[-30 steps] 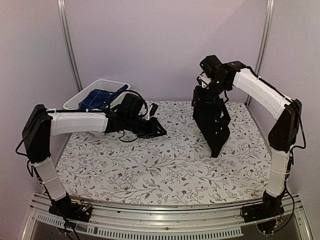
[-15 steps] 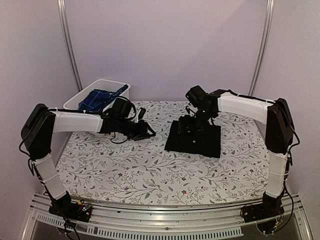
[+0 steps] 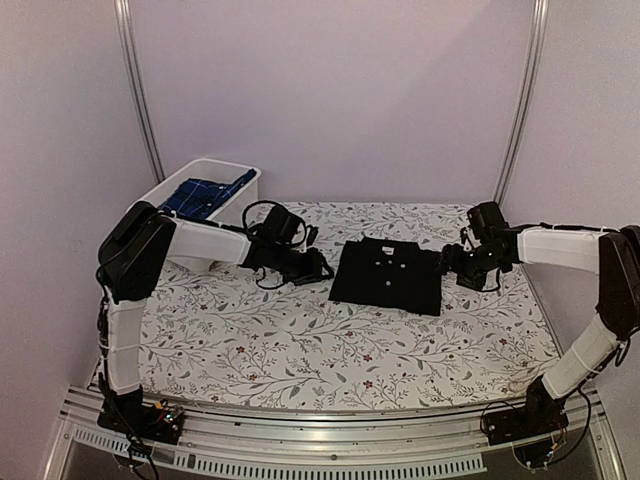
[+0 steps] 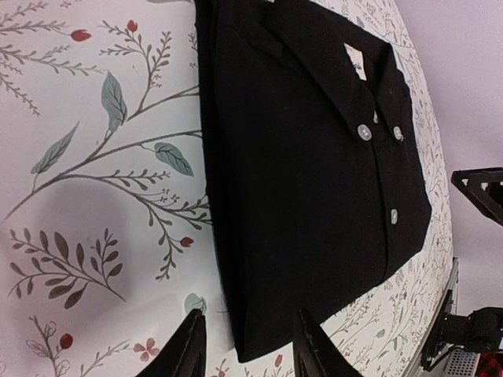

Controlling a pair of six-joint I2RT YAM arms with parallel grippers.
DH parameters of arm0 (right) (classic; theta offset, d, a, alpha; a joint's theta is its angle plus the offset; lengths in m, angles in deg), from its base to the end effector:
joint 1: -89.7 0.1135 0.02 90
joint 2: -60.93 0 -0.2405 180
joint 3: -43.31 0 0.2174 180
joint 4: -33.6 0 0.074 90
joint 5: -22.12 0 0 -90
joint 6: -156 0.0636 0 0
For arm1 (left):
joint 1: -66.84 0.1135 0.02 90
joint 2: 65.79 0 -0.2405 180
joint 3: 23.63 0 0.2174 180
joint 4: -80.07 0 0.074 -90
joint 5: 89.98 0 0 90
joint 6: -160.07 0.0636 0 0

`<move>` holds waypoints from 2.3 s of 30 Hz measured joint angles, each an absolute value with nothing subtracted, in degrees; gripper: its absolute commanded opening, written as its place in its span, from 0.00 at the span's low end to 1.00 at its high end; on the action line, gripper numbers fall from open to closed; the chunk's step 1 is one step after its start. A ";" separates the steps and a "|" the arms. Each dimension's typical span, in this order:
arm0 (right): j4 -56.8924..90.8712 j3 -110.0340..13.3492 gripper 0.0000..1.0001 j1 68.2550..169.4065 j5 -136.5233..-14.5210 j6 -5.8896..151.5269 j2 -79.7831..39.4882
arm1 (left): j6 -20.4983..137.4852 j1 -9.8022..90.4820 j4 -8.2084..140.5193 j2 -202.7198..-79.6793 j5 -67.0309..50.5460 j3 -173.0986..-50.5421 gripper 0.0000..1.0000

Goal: Fold and stack the long sleeve shirts
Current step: Move the square-folded shirt to the center of the board.

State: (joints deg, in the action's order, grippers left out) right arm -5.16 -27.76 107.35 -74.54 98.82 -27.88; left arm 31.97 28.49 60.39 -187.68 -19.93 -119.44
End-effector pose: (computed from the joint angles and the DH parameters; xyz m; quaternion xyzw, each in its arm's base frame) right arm 0.2815 0.0973 0.1733 0.1096 0.9498 0.1730 0.2365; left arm 0.3282 -0.2873 0.1263 0.0672 0.9122 -0.3555 0.1920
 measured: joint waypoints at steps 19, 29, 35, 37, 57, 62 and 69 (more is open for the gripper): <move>4.04 -32.10 0.52 104.77 -77.20 99.37 -44.47 | 31.92 28.32 60.76 -188.14 -19.47 -115.94 0.36; 6.80 -33.70 0.10 105.34 -77.01 99.43 -47.47 | 31.94 28.32 60.83 -186.39 -20.12 -114.59 0.36; 7.24 -33.31 0.04 105.93 -75.26 98.73 -47.75 | 32.14 28.32 61.35 -185.71 -20.56 -114.57 0.36; 6.93 -32.15 0.03 105.89 -74.56 98.32 -46.72 | 32.27 28.32 61.37 -185.58 -20.73 -114.46 0.36; -6.34 -13.57 0.54 86.76 -73.55 95.92 -24.67 | 33.52 27.68 60.46 -178.72 -22.88 -112.53 0.36; -9.59 -14.29 0.57 87.70 -73.09 95.50 -21.85 | 33.69 27.66 60.04 -177.84 -22.83 -111.02 0.36; -12.85 -21.37 0.56 97.45 -70.91 96.22 -17.81 | 33.69 27.62 59.98 -175.09 -22.31 -109.15 0.36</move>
State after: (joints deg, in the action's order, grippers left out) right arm -12.85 -21.37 97.45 -70.91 96.22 -17.81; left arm 33.69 27.62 59.98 -175.09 -22.31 -109.15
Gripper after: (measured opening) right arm 0.567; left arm 0.364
